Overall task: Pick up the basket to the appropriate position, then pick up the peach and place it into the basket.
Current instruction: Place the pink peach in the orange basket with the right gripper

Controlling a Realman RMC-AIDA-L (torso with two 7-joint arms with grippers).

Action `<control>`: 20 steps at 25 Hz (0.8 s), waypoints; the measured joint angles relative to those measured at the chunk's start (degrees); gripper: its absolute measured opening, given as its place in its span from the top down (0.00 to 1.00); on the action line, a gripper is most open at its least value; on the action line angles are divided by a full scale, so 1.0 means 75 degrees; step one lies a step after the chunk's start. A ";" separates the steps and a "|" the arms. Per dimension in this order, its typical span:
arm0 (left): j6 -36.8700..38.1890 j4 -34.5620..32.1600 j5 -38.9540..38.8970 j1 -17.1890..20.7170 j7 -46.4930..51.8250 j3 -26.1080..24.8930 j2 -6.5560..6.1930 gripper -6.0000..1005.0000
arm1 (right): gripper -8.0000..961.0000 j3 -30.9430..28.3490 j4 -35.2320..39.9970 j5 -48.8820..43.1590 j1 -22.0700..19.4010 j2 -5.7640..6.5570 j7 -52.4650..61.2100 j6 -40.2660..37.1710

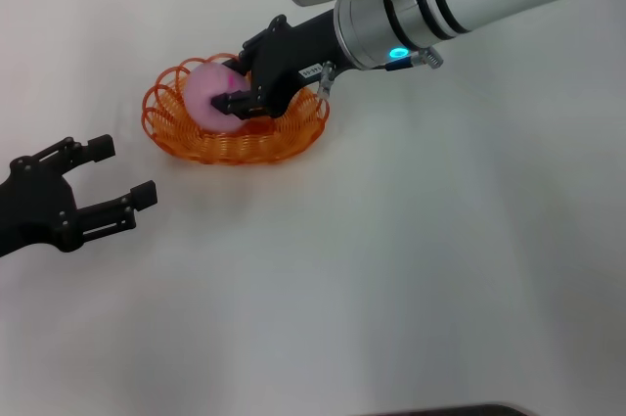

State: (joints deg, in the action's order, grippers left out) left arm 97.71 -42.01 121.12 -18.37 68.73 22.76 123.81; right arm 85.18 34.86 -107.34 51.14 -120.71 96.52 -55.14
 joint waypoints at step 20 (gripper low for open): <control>0.0004 0.0021 0.0000 -0.0022 0.0000 0.0000 0.0016 0.12 | 0.19 -0.0027 0.0115 0.0498 -0.0240 0.0083 -0.0379 -0.0210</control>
State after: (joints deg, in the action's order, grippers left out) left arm 97.74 -41.85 121.11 -18.53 68.73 22.76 123.93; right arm 84.98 35.72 -103.61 49.34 -120.09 93.68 -56.71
